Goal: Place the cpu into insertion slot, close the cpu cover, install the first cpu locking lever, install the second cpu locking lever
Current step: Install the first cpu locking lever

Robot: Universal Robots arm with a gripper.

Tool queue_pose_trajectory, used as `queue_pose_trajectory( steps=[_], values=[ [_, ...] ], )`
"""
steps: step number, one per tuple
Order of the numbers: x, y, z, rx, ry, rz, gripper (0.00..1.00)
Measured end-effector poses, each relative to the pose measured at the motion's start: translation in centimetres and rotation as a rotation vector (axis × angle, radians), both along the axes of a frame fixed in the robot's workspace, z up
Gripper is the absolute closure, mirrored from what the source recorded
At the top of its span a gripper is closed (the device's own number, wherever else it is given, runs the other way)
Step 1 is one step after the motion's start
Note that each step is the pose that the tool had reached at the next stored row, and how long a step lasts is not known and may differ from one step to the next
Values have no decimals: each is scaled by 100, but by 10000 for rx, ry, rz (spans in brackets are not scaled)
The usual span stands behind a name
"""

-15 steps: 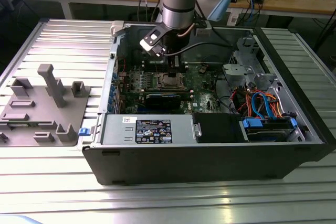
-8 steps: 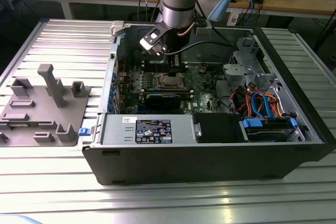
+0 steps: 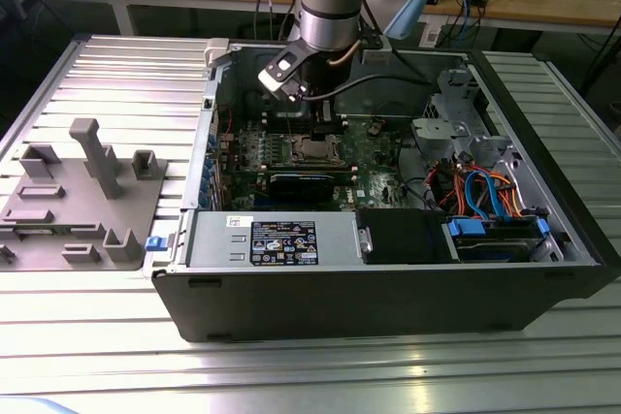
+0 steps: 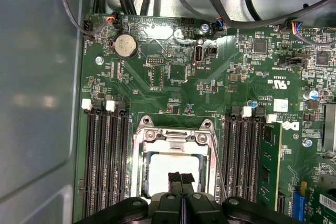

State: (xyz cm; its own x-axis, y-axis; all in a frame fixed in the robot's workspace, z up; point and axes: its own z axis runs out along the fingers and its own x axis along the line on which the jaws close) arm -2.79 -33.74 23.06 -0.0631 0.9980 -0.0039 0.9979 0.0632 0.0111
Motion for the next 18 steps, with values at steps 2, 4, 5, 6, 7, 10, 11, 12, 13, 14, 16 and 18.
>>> queue_pose_trajectory(
  steps=[2, 4, 5, 6, 7, 10, 11, 12, 13, 14, 16, 18],
  values=[
    [0, 0, 21, 0, 0, 0, 89],
    [0, 0, 51, 0, -1, 0, 89],
    [0, 0, 70, 0, 0, 0, 89],
    [0, 0, 85, 0, 0, 0, 89],
    [0, 0, 102, 0, -1, 0, 89],
    [0, 0, 142, 0, 0, 0, 89],
    [0, 0, 154, 0, -1, 0, 89],
    [0, 0, 181, 1, 0, 0, 89],
    [0, 0, 199, 0, 0, 0, 89],
    [0, 0, 220, 1, -1, 0, 89],
    [0, 0, 255, 1, -1, 1, 89],
    [0, 0, 279, 0, 0, 0, 89]
  ],
)
